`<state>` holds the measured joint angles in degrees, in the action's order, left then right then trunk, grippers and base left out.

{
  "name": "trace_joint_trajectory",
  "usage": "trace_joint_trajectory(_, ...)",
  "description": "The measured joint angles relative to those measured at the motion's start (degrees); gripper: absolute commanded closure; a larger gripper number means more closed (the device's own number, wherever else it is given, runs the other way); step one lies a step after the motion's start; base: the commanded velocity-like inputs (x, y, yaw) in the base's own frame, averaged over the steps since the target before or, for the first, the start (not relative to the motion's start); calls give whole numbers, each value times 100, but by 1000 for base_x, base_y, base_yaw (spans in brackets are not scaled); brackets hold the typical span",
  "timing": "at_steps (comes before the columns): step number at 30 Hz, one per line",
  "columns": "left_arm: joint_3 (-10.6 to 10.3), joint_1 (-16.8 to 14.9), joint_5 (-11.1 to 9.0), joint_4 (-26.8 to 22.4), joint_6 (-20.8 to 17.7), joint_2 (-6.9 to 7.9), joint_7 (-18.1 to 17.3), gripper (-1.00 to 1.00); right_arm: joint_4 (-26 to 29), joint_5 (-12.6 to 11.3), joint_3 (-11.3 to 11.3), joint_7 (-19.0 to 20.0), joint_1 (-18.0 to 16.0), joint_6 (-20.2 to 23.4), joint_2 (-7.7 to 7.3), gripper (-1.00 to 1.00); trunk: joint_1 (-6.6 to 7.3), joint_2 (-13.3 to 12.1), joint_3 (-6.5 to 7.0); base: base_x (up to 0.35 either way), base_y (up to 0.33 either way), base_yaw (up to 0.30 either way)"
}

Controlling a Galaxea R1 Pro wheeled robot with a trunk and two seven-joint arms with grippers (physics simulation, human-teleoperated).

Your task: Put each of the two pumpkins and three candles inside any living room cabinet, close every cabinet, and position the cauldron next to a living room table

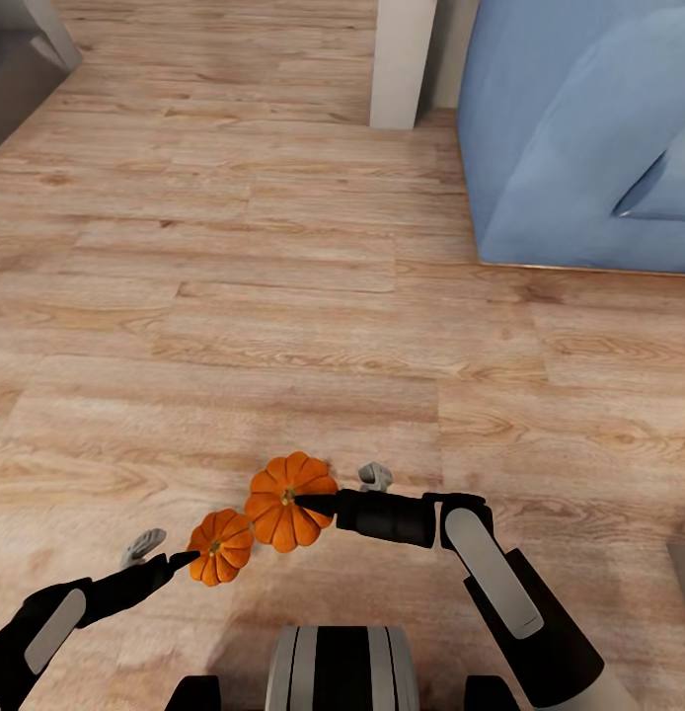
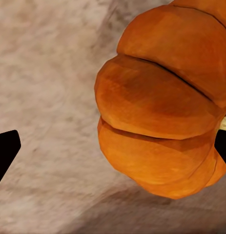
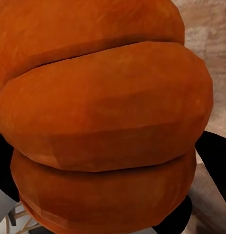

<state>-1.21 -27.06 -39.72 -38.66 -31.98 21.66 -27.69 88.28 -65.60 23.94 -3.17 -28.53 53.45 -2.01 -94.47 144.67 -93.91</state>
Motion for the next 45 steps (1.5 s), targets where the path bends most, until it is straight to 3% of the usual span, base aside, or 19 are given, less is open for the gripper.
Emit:
trace_joint_trajectory(38,-5,0,0,-8,7,-2,-2,-100,0,4,-5,-1,0,0,-6,100,0,0,0,13,-39,0)
trace_joint_trajectory(45,-20,0,-3,-9,198,-9,-6,-100,2,2,-8,6,0,0,-15,100,0,0,0,0,-4,0)
